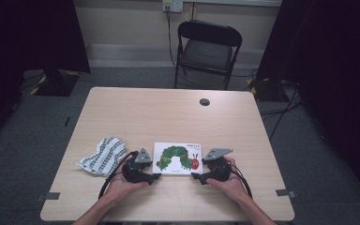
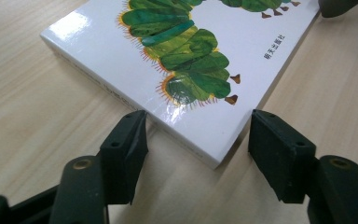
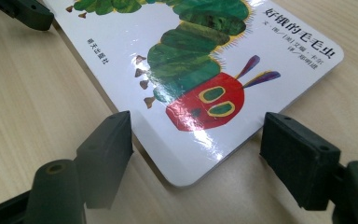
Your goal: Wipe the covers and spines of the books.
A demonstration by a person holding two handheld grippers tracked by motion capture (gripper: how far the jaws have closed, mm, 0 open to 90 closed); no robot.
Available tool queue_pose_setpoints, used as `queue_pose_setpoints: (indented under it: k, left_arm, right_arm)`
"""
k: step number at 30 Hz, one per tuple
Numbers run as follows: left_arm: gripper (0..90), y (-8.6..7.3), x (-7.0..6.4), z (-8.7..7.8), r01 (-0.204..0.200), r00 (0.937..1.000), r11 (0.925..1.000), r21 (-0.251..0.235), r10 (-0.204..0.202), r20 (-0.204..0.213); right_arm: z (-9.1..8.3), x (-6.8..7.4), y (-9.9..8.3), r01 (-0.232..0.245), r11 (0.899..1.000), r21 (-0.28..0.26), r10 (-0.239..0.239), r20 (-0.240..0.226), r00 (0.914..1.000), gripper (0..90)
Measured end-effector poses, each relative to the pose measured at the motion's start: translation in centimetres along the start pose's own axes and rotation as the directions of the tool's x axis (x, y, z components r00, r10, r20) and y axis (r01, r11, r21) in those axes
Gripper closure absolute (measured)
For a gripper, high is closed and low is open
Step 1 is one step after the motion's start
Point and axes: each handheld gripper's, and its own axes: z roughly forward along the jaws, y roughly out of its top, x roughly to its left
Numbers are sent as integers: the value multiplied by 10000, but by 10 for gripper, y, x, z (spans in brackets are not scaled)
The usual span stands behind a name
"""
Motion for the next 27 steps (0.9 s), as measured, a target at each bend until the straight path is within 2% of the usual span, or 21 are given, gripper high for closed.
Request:
queue_pose_setpoints:
  k: [4,7,8,10,14,18,22,27]
  left_arm:
    - [409,1,3,2,28,9998,10000,-90,-30,-199]
    - [431,1,6,4,109,9990,9997,-238,-119,-439]
    - [437,1,7,4,266,9984,9992,-314,-281,-482]
    - [457,1,7,4,188,9978,9994,-293,-206,-624]
    - [470,1,10,4,302,9980,9988,-379,-323,-547]
    - [474,3,9,7,389,9957,9985,-378,-419,-824]
    - [470,3,9,6,415,9955,9985,-366,-444,-839]
    - [387,2,10,2,823,9954,9952,-536,-847,-450]
  right_arm:
    - [3,-3,4,-60,9999,-104,61,90,9999,261]
    - [7,-7,7,-307,9994,-186,310,162,9994,273]
    - [8,-8,9,-302,9993,-200,307,231,9993,282]
    - [10,-9,11,-275,9994,-212,282,342,9990,307]
    - [10,-10,12,-196,9991,-370,213,453,9987,335]
    - [11,-12,13,-278,9985,-476,303,528,9981,347]
    - [11,-13,14,-321,9983,-479,346,521,9980,349]
    - [6,-13,16,-478,9968,-642,504,407,9979,312]
